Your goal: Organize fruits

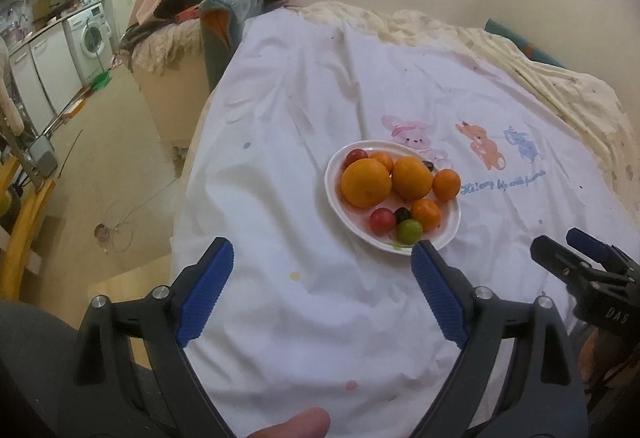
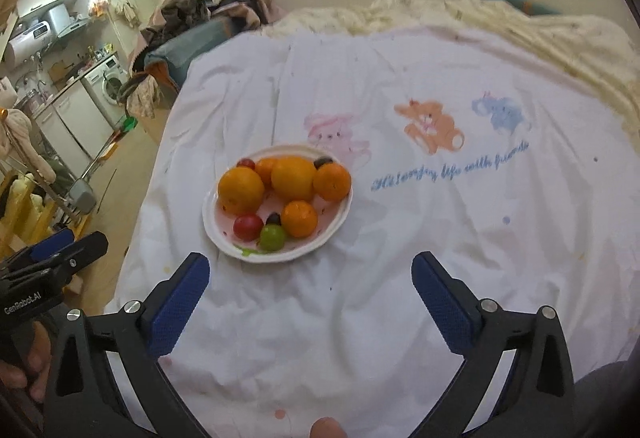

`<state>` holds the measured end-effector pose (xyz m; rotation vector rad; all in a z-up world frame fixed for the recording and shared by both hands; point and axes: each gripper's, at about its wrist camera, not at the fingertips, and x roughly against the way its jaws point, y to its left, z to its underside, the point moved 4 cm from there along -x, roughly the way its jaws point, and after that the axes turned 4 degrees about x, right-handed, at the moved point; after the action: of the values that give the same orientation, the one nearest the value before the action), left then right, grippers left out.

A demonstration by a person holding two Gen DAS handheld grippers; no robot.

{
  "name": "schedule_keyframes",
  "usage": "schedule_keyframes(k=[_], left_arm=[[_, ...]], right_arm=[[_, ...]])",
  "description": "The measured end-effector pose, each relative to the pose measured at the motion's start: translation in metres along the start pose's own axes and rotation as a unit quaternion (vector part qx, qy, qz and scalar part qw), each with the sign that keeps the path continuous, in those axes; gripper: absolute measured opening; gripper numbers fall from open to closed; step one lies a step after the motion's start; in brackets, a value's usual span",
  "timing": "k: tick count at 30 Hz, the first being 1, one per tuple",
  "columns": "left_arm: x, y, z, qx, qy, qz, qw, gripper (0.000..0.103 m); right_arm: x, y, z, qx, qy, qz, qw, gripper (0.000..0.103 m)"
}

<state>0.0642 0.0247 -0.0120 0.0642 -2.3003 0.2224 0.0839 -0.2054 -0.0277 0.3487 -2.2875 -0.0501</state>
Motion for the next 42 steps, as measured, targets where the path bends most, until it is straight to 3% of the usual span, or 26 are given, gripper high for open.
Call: schedule_keyframes(k=[2,6,11,20,42], left_arm=[[0.000,-0.003,0.000,0.000,-0.004,0.004,1.0000,0.101],[-0.002,-0.005,-0.001,0.009,-0.012,0.010,0.9998,0.102],[-0.003,-0.003,-0.003,0.009,-0.022,-0.012,0.9996,0.102],[-0.006,0.002,-0.003,0.024,-0.015,0.003,0.9996,0.102],[-0.007,0.002,-0.004,0.022,-0.012,-0.001,0.9997,0.102]], right_arm=[[-0.002,0.002,-0.001,-0.001,-0.004,0.001,1.000,0.103],[-0.005,0.007,-0.002,0.016,-0.010,0.016,1.000,0.103],[-0.003,0.006,-0.003,0.017,-0.025,0.027,0.999,0.103],[0.004,0.005,-0.008,0.012,-0.041,0.033,0.999,0.103],[0.004,-0.005,-0.010,-0.013,-0.037,0.030,0.999,0.103]])
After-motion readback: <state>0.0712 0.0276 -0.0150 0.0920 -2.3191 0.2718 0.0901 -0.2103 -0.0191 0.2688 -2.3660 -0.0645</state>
